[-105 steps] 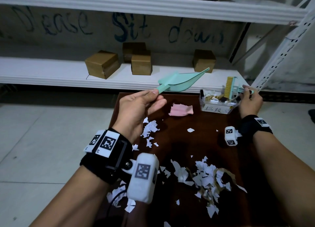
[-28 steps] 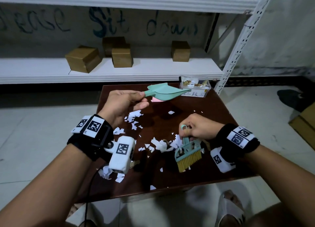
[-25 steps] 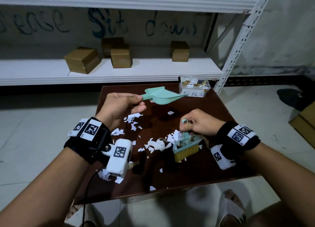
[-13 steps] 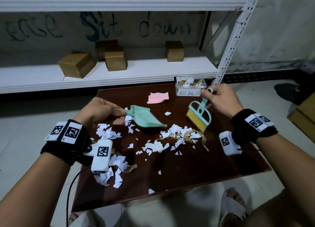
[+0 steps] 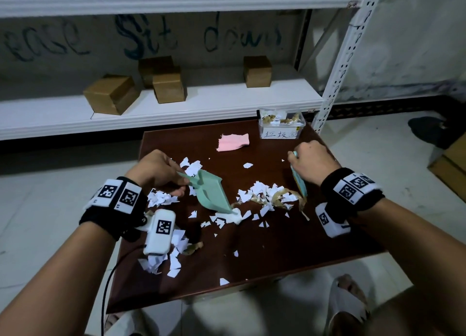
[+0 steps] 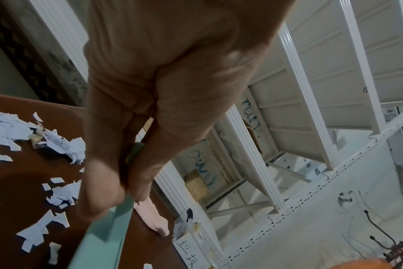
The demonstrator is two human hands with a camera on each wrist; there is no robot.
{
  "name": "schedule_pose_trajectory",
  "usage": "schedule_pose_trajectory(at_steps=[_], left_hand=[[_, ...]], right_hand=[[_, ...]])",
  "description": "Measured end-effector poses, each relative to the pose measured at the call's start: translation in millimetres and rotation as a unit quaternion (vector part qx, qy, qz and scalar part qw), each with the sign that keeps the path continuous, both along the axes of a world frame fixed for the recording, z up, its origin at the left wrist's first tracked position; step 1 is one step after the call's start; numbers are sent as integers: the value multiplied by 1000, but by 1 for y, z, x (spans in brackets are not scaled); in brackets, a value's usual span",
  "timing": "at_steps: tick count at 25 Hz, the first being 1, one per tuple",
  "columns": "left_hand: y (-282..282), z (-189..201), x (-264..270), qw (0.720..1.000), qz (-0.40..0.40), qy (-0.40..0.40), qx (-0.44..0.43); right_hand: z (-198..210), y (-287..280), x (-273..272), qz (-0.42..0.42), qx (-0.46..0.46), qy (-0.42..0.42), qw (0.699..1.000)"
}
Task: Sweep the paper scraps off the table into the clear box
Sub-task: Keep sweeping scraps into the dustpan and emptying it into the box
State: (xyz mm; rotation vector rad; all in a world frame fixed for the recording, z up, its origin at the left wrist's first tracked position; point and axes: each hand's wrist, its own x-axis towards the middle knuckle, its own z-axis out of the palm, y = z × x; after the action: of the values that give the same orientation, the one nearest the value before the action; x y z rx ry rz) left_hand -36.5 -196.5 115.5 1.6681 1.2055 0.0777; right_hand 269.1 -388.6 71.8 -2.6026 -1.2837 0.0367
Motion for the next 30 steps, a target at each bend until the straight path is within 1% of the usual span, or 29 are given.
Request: schedule_pose_trajectory(at_steps=[2, 6, 11, 18, 24, 30], left_hand=[[1, -4, 3, 1000, -9, 17, 10], [3, -5, 9, 998, -24, 50, 20], [3, -10, 19, 997, -47, 58, 30], [9, -16, 21, 999, -32, 43, 8], [14, -23, 22, 999, -17, 35, 15], [15, -27, 22, 1000, 8, 21, 7]], right_hand=[[-2, 2, -9, 24, -3, 6, 1000], [-5, 11, -26, 48, 39, 31, 998], [-8, 27, -47, 86, 81, 47, 992], [-6, 45, -70, 127, 112, 83, 982], [-2, 49, -81, 142, 148, 144, 968], [-2, 55, -81, 121, 190, 207, 952]])
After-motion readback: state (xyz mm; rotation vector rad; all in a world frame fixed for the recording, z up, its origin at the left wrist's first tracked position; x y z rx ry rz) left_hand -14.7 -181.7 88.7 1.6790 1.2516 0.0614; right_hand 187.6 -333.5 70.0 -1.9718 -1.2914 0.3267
